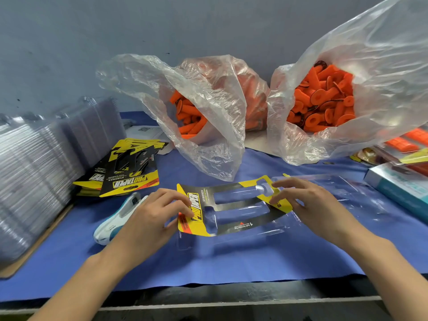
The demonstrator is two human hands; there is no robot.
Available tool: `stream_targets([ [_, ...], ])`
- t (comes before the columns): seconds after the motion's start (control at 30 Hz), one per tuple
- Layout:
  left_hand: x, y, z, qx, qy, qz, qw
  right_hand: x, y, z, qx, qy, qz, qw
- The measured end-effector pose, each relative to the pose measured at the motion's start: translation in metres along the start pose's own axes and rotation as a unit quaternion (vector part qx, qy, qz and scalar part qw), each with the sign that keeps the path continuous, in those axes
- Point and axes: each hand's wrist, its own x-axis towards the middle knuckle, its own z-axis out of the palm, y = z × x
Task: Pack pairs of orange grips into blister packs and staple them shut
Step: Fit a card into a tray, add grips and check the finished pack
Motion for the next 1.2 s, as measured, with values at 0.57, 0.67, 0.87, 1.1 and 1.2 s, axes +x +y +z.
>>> stream_targets([
  [0.57,-0.006,0.0,0.002,-0.01,-0.05,-0.002,0.999,0.0,-0.001,0.0,-0.03,-0.046,0.06,0.997],
  [0.67,-0.008,-0.003,0.004,-0.027,-0.067,-0.008,0.997,-0.001,0.0,0.002,-0.035,-0.052,0.06,0.996],
  [0.87,-0.01,-0.004,0.003,-0.039,-0.078,-0.012,0.996,0.0,0.003,0.007,-0.041,-0.048,0.065,0.996],
  [1.1,-0.01,-0.004,0.003,-0.032,-0.078,-0.011,0.996,0.002,0.003,0.012,-0.061,-0.051,0.04,0.996],
  [1.2,-0.011,-0.005,0.003,-0.031,-0.08,-0.01,0.996,0.001,0.004,0.012,-0.067,-0.048,0.031,0.996],
])
